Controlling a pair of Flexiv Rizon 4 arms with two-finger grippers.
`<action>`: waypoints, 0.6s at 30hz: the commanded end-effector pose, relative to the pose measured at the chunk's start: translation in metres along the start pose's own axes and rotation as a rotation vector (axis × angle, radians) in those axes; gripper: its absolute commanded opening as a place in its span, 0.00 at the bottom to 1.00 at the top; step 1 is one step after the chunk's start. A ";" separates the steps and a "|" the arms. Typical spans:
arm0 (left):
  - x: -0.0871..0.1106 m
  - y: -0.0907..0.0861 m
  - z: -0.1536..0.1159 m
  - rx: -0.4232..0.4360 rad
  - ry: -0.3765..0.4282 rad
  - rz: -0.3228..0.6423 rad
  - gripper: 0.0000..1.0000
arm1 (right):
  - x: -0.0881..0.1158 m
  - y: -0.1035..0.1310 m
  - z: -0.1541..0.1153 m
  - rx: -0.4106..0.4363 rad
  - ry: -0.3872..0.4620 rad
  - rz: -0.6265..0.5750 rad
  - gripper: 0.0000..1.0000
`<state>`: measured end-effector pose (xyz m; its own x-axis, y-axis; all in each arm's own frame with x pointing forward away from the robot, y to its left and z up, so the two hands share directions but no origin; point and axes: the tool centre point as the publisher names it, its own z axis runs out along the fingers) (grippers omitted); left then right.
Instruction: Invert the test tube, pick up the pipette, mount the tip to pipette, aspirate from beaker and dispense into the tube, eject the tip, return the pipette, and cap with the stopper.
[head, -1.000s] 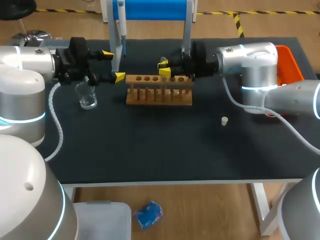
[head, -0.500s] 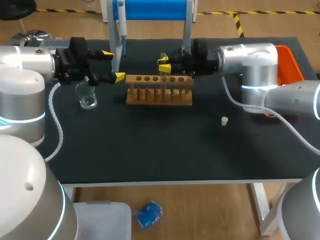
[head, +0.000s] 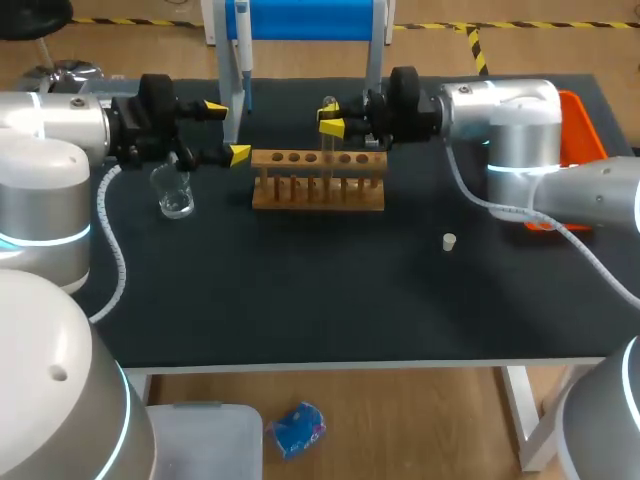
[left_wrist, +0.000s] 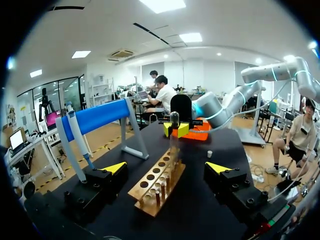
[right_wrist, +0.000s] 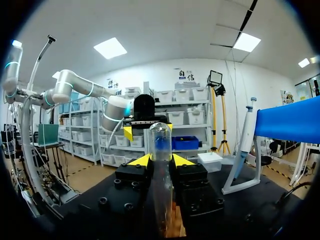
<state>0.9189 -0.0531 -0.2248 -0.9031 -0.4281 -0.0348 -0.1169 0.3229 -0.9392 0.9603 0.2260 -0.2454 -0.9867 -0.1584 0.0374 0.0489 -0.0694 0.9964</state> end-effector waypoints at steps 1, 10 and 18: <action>0.001 0.000 0.001 0.002 -0.004 0.001 1.00 | 0.004 0.005 -0.001 0.013 -0.009 0.000 0.00; 0.001 0.000 0.001 0.002 -0.004 0.001 1.00 | 0.005 0.015 0.000 -0.008 -0.008 -0.001 0.00; 0.001 0.000 0.001 0.002 -0.004 0.001 1.00 | 0.006 0.022 0.001 -0.006 -0.007 -0.008 0.00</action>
<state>0.9189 -0.0531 -0.2247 -0.9031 -0.4280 -0.0348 -0.1169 0.3230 -0.9392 0.9577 0.2256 -0.2272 -0.9876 -0.1542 0.0298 0.0430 -0.0835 0.9956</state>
